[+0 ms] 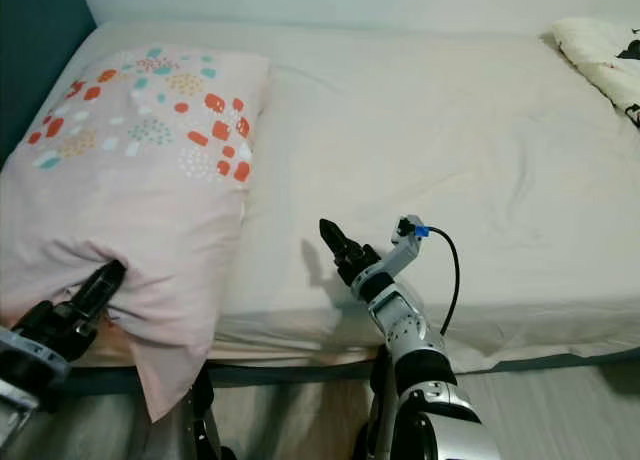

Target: Clean up the room

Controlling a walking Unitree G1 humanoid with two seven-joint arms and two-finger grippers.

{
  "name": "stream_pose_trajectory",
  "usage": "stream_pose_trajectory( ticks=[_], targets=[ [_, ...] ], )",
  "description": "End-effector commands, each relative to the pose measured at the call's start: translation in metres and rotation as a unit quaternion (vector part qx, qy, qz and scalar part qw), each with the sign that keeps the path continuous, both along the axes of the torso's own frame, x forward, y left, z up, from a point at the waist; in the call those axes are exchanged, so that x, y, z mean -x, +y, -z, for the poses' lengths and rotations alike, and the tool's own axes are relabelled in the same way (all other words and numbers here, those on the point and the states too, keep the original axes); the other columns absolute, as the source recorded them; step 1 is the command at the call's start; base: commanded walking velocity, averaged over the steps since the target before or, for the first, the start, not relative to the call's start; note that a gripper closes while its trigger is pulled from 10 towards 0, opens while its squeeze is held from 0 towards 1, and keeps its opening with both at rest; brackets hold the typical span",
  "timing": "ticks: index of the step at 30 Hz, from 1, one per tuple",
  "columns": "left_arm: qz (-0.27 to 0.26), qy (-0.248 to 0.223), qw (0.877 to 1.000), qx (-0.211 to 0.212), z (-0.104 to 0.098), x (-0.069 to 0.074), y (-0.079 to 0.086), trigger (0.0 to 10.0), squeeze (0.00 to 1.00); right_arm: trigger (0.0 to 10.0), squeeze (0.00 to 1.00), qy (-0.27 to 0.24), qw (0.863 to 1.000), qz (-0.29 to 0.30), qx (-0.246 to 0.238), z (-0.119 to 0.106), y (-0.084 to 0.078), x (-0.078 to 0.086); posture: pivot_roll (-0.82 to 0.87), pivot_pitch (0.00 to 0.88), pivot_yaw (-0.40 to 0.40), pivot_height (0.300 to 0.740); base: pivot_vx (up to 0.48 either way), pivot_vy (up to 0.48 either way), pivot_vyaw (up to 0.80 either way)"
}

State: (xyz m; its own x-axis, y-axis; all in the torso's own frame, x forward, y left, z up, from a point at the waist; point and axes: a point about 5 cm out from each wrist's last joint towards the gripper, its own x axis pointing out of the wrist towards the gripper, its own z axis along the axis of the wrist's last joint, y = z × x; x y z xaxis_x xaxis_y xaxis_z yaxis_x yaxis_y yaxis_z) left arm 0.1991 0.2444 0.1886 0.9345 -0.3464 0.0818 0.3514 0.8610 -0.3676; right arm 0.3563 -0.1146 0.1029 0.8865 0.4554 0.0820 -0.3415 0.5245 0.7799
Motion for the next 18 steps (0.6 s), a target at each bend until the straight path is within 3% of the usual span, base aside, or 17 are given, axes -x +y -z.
stream_pose_trajectory(
  ticks=[1, 2, 3, 4, 5, 6, 7, 9, 11, 12, 15, 18],
  targets=[
    [0.132, 0.002, 0.987, -0.094, -0.013, 0.013, -0.020, 10.0, 1.00, 10.0, 0.00, 0.022, 1.000, 0.007, 0.007, 0.011, -0.004, 0.004, 0.17, 0.208, -0.080, 0.350, 0.000, 0.000, 0.00],
    [0.180, 0.019, 0.971, -0.153, -0.017, 0.020, -0.024, 10.0, 1.00, 10.0, 0.00, 0.024, 1.000, 0.005, 0.010, 0.012, -0.003, 0.005, 0.17, 0.208, -0.080, 0.350, 0.000, 0.000, 0.00],
    [0.180, 0.019, 0.971, -0.153, -0.017, 0.020, -0.024, 10.0, 1.00, 10.0, 0.00, 0.024, 1.000, 0.005, 0.010, 0.012, -0.003, 0.005, 0.17, 0.208, -0.080, 0.350, 0.000, 0.000, 0.00],
    [0.209, 0.032, 0.959, -0.190, -0.018, 0.024, -0.025, 10.0, 1.00, 10.0, 0.00, 0.025, 1.000, 0.004, 0.012, 0.013, -0.003, 0.005, 0.17, 0.208, -0.080, 0.350, 0.000, 0.000, 0.00],
    [0.209, 0.032, 0.959, -0.190, -0.018, 0.024, -0.025, 10.0, 1.00, 10.0, 0.00, 0.025, 1.000, 0.004, 0.012, 0.013, -0.003, 0.005, 0.17, 0.208, -0.080, 0.350, 0.000, 0.000, 0.00],
    [0.233, 0.049, 0.938, -0.251, -0.022, 0.025, -0.024, 10.0, 1.00, 10.0, 0.00, 0.026, 1.000, 0.004, 0.013, 0.013, -0.003, 0.005, 0.17, 0.208, -0.082, 0.350, 0.000, 0.000, 0.00],
    [0.241, 0.056, 0.926, -0.285, -0.032, 0.022, -0.022, 10.0, 1.00, 10.0, 0.00, 0.028, 0.999, 0.003, 0.017, 0.014, -0.004, 0.006, 0.17, 0.210, -0.082, 0.350, 0.000, 0.000, 0.00],
    [0.242, 0.055, 0.920, -0.304, -0.043, 0.019, -0.021, 10.0, 1.00, 10.0, 0.00, 0.029, 0.999, 0.002, 0.018, 0.015, -0.004, 0.006, 0.17, 0.210, -0.082, 0.350, 0.000, 0.000, 0.00],
    [0.256, 0.046, 0.902, -0.344, -0.060, 0.017, -0.019, 10.0, 1.00, 10.0, 0.00, 0.030, 0.999, 0.001, 0.019, 0.016, -0.003, 0.006, 0.17, 0.208, -0.079, 0.350, 0.000, 0.000, 0.00],
    [0.256, 0.046, 0.902, -0.344, -0.060, 0.017, -0.019, 10.0, 1.00, 10.0, 0.00, 0.030, 0.999, 0.001, 0.019, 0.016, -0.003, 0.006, 0.17, 0.208, -0.079, 0.350, 0.000, 0.000, 0.00],
    [0.269, 0.028, 0.884, -0.380, -0.076, 0.014, -0.016, 10.0, 1.00, 10.0, 0.00, 0.032, 0.999, 0.000, 0.022, 0.017, -0.003, 0.008, 0.17, 0.208, -0.073, 0.350, 0.000, 0.000, 0.00],
    [0.240, -0.012, 0.899, -0.367, -0.083, -0.001, -0.013, 10.0, 1.00, 10.0, 0.00, 0.033, 0.999, 0.003, 0.022, 0.018, -0.004, 0.008, 0.16, 0.209, -0.069, 0.350, 0.000, 0.000, 0.00]
  ],
)
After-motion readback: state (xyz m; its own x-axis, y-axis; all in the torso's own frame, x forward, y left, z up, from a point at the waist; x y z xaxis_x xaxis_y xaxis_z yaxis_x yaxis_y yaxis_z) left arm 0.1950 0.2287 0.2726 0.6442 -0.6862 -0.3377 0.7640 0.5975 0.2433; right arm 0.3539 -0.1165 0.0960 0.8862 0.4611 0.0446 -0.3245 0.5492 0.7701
